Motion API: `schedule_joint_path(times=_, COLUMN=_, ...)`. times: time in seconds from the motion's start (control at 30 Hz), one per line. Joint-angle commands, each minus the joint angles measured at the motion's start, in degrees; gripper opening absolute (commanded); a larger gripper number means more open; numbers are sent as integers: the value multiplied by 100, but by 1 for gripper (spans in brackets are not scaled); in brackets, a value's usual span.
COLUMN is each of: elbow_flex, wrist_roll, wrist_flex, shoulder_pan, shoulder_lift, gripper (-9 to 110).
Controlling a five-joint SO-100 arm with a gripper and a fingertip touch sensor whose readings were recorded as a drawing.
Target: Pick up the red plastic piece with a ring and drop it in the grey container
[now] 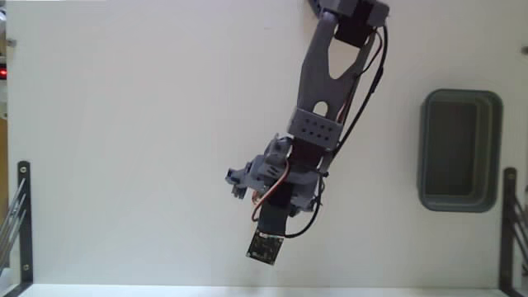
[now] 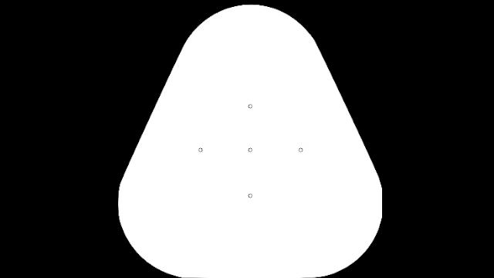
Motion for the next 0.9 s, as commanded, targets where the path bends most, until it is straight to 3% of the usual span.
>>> schedule_joint_path(times=0.0, elbow_flex=65, wrist_roll=18, wrist_flex=-198, shoulder_pan=74, shoulder_lift=175, gripper=110)
schedule_joint_path(times=0.87, elbow_flex=891, wrist_roll=18, wrist_flex=-1076, shoulder_pan=74, shoulder_lift=123, gripper=110)
